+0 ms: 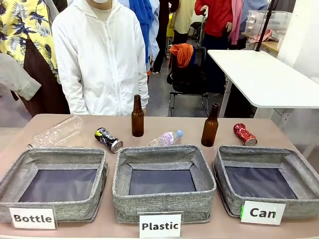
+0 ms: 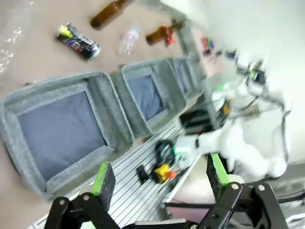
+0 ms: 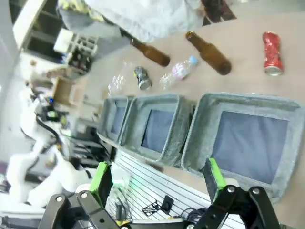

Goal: Sort the can waste into the basket.
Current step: Pick up the can waste from the table and place it in the right Fabric basket.

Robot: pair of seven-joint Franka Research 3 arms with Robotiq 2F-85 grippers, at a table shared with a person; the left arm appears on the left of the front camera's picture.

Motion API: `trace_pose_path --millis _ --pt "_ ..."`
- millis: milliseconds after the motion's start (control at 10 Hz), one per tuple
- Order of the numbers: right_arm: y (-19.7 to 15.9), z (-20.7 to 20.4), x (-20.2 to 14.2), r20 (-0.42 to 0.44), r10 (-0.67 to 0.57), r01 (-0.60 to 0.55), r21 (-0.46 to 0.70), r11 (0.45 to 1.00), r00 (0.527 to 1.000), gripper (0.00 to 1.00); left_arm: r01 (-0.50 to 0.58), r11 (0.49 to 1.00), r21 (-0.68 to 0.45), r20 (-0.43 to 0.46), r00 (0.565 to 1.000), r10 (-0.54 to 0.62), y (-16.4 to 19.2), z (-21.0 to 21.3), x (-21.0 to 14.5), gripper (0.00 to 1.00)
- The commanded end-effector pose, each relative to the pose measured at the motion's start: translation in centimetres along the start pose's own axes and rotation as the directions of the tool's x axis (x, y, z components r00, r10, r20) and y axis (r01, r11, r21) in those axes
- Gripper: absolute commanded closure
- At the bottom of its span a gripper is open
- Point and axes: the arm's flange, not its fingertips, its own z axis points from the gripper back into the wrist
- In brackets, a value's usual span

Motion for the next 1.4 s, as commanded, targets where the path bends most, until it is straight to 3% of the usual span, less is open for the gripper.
trace_pose_path --millis 0,300,500,600,700,1100,1200,1300 --pt "-4.1 0.9 -0.7 0.076 -0.077 0.069 0.097 0.993 0.994 0.00 -0.065 0.987 -0.145 0.129 0.988 0.084 2.9 1.2 1.1 0.00" --pt "-9.3 2.3 -1.7 0.128 -0.227 0.206 0.158 0.966 0.965 0.00 -0.176 0.962 -0.209 0.246 0.942 0.226 3.2 -1.5 -0.7 0.00" --pt "-11.2 2.5 -2.0 0.160 -0.285 0.264 0.145 0.954 0.945 0.00 -0.196 0.959 -0.203 0.322 0.912 0.254 2.6 -2.7 -1.3 0.00" --pt "-11.2 2.4 -2.4 0.181 -0.273 0.257 0.109 0.960 0.945 0.00 -0.196 0.957 -0.215 0.246 0.937 0.247 4.4 0.0 0.1 0.00" --pt "-11.1 2.7 -2.2 0.141 -0.292 0.272 0.143 0.952 0.946 0.00 -0.196 0.957 -0.215 0.246 0.937 0.247 4.4 0.0 0.1 0.00" --pt "-11.1 2.7 -2.2 0.141 -0.292 0.272 0.143 0.952 0.946 0.00 -0.196 0.957 -0.215 0.246 0.937 0.247 4.4 0.0 0.1 0.00" --pt "-11.0 2.4 -2.4 0.126 -0.315 0.300 0.122 0.946 0.941 0.00 -0.196 0.957 -0.215 0.246 0.937 0.247 4.4 0.0 0.1 0.00" --pt "-8.0 1.3 -1.4 0.109 -0.244 0.246 -0.007 0.969 0.964 0.00 -0.196 0.957 -0.215 0.246 0.937 0.247 4.4 0.0 0.1 0.00"
